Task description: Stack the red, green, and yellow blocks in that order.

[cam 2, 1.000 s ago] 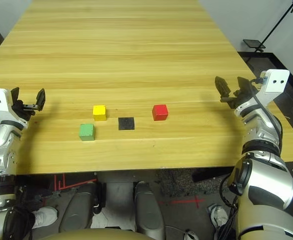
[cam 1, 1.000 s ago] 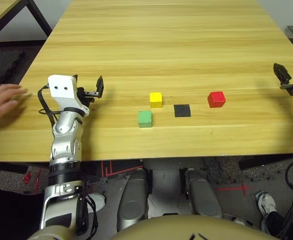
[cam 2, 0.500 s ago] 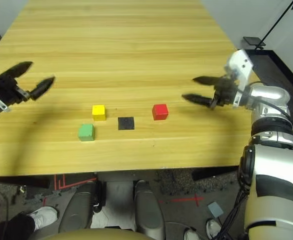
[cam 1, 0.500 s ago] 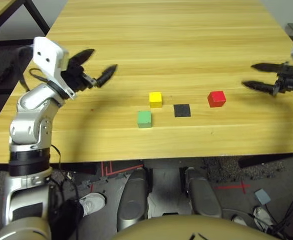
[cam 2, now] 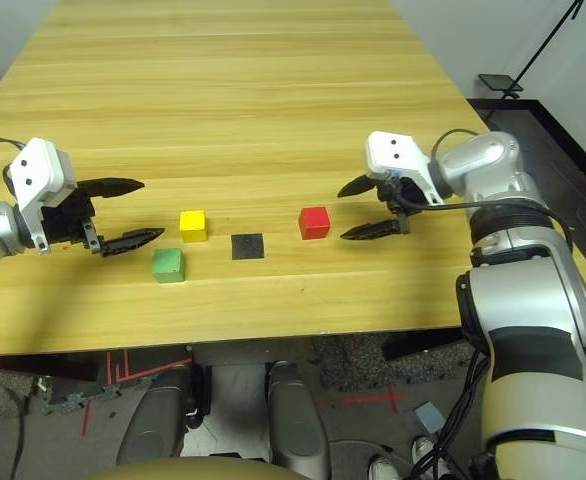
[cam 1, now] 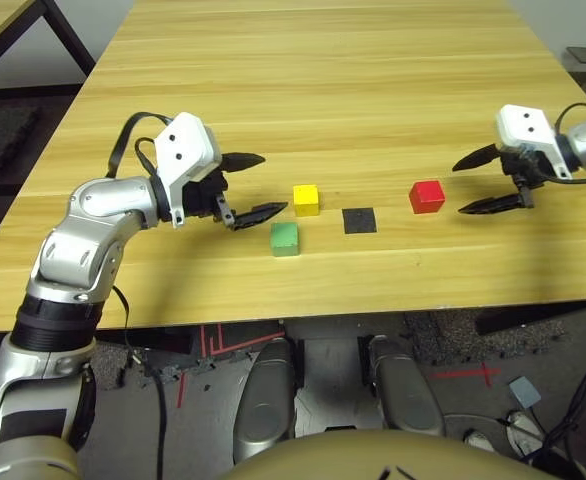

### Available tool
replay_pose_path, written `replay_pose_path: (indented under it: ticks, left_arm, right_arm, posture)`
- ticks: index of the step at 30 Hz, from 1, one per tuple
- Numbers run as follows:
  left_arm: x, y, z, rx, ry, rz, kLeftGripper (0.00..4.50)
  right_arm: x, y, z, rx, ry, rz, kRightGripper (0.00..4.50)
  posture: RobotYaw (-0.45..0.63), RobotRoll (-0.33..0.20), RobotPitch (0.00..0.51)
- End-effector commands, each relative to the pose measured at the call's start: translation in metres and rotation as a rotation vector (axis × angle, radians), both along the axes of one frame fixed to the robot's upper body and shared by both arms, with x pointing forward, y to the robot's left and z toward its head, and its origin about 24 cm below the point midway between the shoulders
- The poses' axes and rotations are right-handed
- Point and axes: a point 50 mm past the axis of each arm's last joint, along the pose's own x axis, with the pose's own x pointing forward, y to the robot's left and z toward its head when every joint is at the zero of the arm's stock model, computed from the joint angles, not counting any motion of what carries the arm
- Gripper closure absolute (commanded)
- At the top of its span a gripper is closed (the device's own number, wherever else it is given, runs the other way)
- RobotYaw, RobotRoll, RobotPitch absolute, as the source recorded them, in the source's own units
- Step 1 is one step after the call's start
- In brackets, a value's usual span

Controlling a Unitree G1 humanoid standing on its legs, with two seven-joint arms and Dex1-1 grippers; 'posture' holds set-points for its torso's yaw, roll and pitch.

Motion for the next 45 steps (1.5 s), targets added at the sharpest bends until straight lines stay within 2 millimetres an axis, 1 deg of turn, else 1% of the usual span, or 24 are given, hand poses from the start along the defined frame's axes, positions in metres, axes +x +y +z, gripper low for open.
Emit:
replay_pose_path:
  ticks: [1,8,16,26,27,29,33,35,40,42,45]
  left_arm:
    - [-0.003,-0.007,-0.001,0.019,0.006,-0.022,0.02]
    - [-0.005,-0.008,0.000,0.007,0.000,0.011,0.02]
    - [-0.011,-0.008,-0.005,-0.007,0.002,0.038,0.02]
    - [-0.016,-0.012,-0.006,-0.031,0.002,0.073,0.02]
    - [-0.016,-0.012,-0.007,-0.033,0.002,0.078,0.00]
    - [-0.017,-0.013,-0.007,-0.035,0.004,0.083,0.00]
    - [-0.019,-0.014,-0.008,-0.043,0.003,0.095,0.00]
    - [-0.020,-0.015,-0.007,-0.045,0.001,0.100,0.00]
    - [-0.018,-0.018,-0.006,-0.050,-0.004,0.103,0.00]
    - [-0.016,-0.021,-0.006,-0.056,-0.004,0.098,0.00]
    - [-0.011,-0.026,-0.006,-0.062,-0.006,0.087,0.00]
  right_arm:
    - [0.003,0.007,-0.001,-0.018,0.013,0.024,0.00]
    - [0.010,0.026,-0.002,-0.032,-0.008,0.053,0.00]
    - [0.015,0.035,-0.002,-0.049,-0.046,0.046,0.00]
    - [0.017,0.048,-0.009,-0.148,-0.070,0.128,0.00]
    - [0.017,0.050,-0.008,-0.141,-0.077,0.135,0.39]
    - [0.018,0.053,-0.008,-0.138,-0.083,0.138,0.88]
    - [0.020,0.058,0.000,-0.100,-0.107,0.153,2.39]
    - [0.022,0.065,0.011,-0.047,-0.118,0.168,2.43]
    - [0.024,0.079,0.027,0.018,-0.096,0.202,2.43]
    - [0.024,0.085,0.027,0.025,-0.075,0.208,2.43]
    - [0.024,0.096,0.020,0.007,-0.033,0.217,2.43]
  posture:
    - [0.35,-0.091,0.095]
    - [0.39,-0.101,0.107]
    - [0.42,-0.111,0.116]
    - [0.47,-0.121,0.138]
    - [0.47,-0.122,0.139]
    - [0.48,-0.123,0.140]
    - [0.49,-0.125,0.141]
    - [0.49,-0.133,0.141]
    - [0.46,-0.144,0.141]
    - [0.45,-0.149,0.142]
    - [0.44,-0.156,0.144]
